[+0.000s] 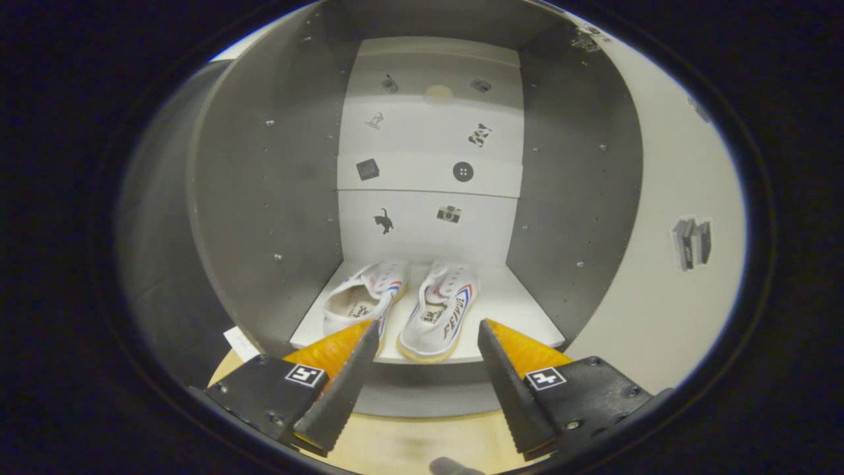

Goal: Open the shoe cabinet door, grab the shoes and put them into the shoe cabinet, then close the shoe cabinet door.

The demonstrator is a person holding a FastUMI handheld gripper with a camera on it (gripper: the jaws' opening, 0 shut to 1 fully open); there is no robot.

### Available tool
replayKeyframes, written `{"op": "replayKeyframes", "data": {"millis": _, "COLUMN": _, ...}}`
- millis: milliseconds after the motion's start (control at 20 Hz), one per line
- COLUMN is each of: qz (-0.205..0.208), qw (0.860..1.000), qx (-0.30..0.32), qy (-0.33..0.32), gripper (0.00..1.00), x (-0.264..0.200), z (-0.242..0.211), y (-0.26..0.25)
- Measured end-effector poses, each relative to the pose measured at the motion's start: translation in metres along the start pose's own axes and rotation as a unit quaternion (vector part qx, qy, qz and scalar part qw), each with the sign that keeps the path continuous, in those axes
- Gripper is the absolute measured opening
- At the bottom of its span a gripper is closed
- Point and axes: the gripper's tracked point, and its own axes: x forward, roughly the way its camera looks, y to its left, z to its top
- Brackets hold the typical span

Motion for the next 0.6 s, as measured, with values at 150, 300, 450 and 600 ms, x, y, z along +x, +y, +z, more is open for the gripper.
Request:
{"op": "replayKeyframes", "data": {"millis": 150, "qz": 0.009, "qw": 1.0, "qx": 0.013, "qy": -0.015, "gripper": 0.96, "x": -0.03, "z": -0.002, "y": 0.005}}
{"op": "replayKeyframes", "data": {"millis": 300, "qz": 0.011, "qw": 0.999, "qx": 0.014, "qy": -0.04, "gripper": 0.96, "x": -0.067, "z": 0.005, "y": 0.004}}
{"op": "replayKeyframes", "data": {"millis": 450, "qz": 0.02, "qw": 0.998, "qx": 0.021, "qy": -0.06, "gripper": 0.97, "x": -0.122, "z": 0.012, "y": 0.0}}
{"op": "replayKeyframes", "data": {"millis": 600, "qz": 0.032, "qw": 0.995, "qx": 0.031, "qy": -0.088, "gripper": 0.98, "x": -0.177, "z": 0.024, "y": -0.009}}
